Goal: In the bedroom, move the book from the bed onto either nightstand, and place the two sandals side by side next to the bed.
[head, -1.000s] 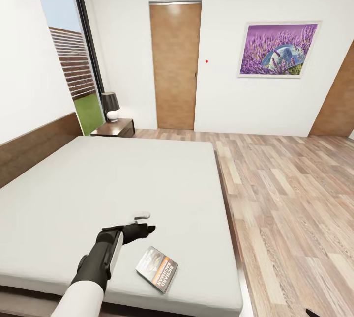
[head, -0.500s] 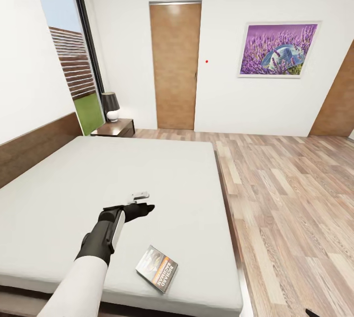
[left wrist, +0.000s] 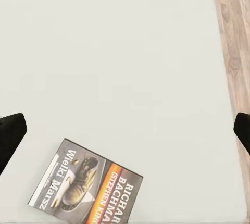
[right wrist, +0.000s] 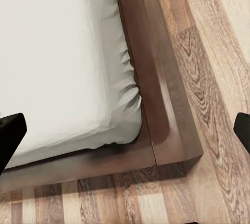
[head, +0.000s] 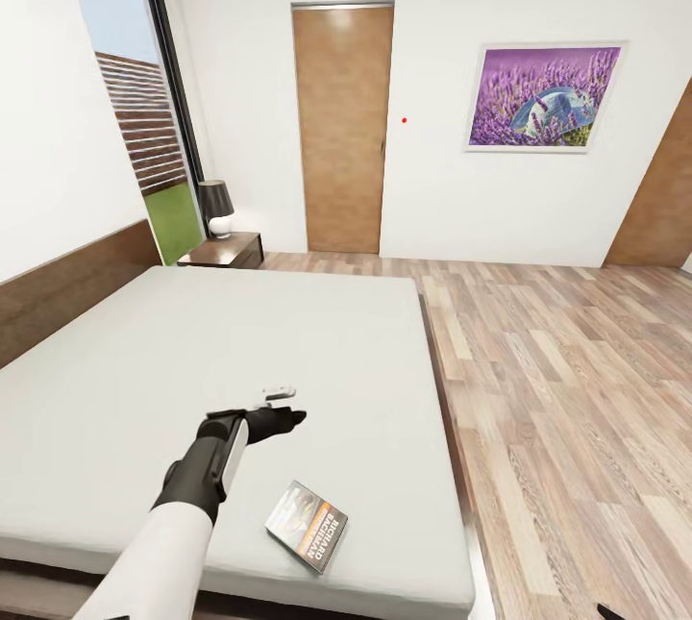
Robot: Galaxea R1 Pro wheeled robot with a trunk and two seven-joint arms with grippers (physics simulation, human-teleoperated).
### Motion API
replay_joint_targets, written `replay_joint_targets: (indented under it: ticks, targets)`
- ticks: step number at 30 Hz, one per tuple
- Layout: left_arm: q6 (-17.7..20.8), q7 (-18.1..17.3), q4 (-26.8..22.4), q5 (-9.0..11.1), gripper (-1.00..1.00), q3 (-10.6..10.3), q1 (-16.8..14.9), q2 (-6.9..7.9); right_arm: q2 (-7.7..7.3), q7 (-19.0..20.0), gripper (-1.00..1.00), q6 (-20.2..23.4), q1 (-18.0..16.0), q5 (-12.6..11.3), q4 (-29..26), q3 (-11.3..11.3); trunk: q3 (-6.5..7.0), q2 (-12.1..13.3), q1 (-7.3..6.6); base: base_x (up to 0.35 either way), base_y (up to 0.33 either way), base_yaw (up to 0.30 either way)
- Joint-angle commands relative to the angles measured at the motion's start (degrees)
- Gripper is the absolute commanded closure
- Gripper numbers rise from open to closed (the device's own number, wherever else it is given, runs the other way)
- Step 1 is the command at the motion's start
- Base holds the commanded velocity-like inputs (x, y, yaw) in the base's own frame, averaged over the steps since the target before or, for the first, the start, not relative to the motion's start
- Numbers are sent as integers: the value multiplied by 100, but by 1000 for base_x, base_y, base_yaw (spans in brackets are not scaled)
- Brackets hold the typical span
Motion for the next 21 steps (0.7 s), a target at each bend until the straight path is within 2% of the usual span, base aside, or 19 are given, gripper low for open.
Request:
replay_joint_targets:
  ticks: [1,7,21]
  targets:
    - [21,-52,47,-62,-100,33,-6,-9,-4,21,-100,-53,-13,-49,31,48,-8,-7,1,0,0,0]
    - [19,-53,147,-68,-100,28,-6,-9,-4,21,-100,-53,-13,-49,31,48,-8,-7,1,0,0,0]
    - [19,-62,178,-58,-100,30,-6,-9,-4,21,-100,-52,-13,-49,31,48,-259,-568,309,0,0,0]
